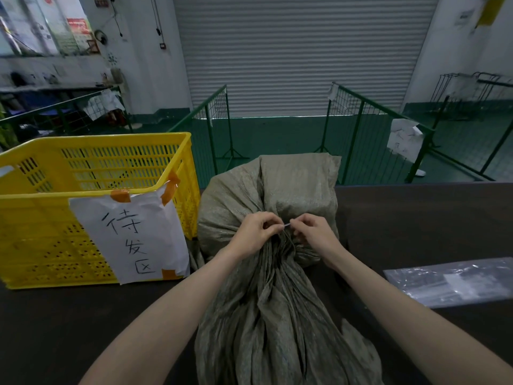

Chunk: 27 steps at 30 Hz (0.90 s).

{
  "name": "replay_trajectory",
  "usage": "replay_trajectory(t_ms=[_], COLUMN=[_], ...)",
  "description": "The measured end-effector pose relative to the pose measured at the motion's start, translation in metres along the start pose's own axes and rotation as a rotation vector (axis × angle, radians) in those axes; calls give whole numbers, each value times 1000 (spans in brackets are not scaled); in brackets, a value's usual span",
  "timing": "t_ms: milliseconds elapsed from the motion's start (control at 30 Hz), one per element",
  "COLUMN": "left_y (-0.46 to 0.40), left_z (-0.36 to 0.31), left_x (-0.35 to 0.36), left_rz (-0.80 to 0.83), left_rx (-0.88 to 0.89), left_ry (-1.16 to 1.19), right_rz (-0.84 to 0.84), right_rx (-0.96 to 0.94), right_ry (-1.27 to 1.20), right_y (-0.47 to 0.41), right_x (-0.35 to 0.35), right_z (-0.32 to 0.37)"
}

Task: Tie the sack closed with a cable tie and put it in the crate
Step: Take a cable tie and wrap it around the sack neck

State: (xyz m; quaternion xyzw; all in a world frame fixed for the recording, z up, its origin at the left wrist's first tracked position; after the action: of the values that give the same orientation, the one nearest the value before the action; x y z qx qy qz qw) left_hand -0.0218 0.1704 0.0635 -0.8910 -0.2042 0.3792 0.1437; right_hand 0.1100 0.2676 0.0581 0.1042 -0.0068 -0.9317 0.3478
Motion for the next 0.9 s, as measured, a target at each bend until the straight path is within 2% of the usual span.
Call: replay_trajectory(t_ms=[67, 233, 533, 733, 900], left_y=[-1, -1, -5, 0, 5], left_z=[0, -2, -1, 9, 13], left_x=[2, 5, 6, 3, 1], left_rz=[19, 13, 56, 19, 7], left_rx=[-8, -41, -36, -44, -82], left_ry=[-29, -45, -53, -56, -78], right_rz=[-2, -26, -229, -306, -356], right_rx=[3, -22, -105, -165, -148], right_ry=[82, 103, 151, 206, 145], right_y=[-3, -4, 3, 8, 8], right_x=[0, 3, 0, -5, -11], right_z=[0, 8, 6, 10, 11])
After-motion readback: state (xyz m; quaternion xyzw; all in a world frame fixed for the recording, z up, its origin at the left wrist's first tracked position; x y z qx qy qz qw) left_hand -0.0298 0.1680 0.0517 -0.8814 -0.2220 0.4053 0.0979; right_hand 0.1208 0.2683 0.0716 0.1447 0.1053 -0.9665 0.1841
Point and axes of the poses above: each hand's wrist, its own y-axis away from the middle knuckle, its own x-axis out of the palm, z = x × y, the point moved 3 cm from there along -y, towards the middle knuckle, and after that the axes turned 5 degrees about x, right-handed, at the moved point
